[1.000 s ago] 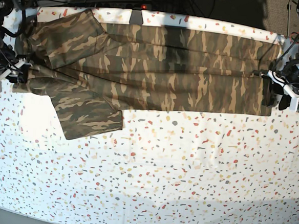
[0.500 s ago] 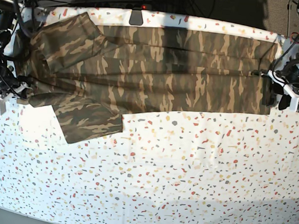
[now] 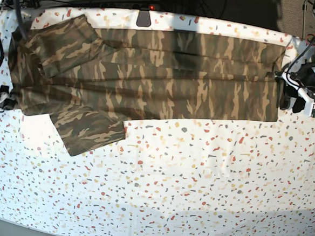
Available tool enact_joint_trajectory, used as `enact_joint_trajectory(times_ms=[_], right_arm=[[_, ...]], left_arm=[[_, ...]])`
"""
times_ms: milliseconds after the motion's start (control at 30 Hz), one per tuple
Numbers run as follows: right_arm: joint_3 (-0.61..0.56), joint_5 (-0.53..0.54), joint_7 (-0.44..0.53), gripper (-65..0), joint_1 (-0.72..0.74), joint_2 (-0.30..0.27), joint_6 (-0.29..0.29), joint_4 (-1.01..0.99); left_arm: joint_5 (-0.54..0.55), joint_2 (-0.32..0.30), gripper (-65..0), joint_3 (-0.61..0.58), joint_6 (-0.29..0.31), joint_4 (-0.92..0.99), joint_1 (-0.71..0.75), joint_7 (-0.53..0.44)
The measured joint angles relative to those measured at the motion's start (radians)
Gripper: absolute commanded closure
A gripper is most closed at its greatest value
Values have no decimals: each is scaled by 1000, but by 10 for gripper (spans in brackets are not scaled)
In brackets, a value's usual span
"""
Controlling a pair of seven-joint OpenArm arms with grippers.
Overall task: Fold the T-shirt properly
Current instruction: 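Release the hem and move the right gripper toward the sleeve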
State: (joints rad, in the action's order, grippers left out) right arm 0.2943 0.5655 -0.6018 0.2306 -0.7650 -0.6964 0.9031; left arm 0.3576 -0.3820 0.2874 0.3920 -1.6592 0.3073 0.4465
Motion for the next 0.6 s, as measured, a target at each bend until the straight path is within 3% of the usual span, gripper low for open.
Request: enact_joint_trajectory(times_ms=[67,433,600], right_arm=[[0,62,9,-211,5,-2,3,2],[1,57,-93,-212,168,107,3,0],[3,3,-140,-212,272,200,3,0]], left_arm=[[37,0,-237,0,0,0,0,2],[67,2,-237,0,0,0,0,0],[69,5,-237,0,0,0,0,-10]])
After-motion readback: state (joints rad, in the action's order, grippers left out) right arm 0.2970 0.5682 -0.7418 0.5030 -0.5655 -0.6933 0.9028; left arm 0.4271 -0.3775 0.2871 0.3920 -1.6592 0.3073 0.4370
